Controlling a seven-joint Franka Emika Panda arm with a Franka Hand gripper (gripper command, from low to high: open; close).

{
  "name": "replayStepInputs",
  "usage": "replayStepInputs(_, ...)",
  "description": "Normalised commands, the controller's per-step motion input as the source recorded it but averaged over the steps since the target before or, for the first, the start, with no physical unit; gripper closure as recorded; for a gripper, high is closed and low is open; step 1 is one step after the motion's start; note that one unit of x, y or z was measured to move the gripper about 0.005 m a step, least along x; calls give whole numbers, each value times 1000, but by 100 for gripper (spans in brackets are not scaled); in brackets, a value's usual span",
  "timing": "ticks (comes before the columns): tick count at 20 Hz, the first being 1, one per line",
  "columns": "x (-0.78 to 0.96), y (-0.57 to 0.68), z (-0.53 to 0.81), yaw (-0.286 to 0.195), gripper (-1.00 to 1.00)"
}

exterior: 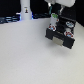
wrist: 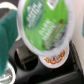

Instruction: Open the kcup holder, insert the kcup into the holder, and close the kcup holder

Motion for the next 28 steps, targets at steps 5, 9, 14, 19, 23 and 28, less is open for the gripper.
replayStepInputs(5,176,138,382,47,100)
replayStepInputs(9,590,650,147,18,100)
replayStepInputs(14,256,259,81,11,-100)
replayStepInputs(19,237,-65,-23,0,-100)
replayStepInputs(23,242,-180,-1,-2,-100)
replayStepInputs(28,217,-35,10,-3,-100)
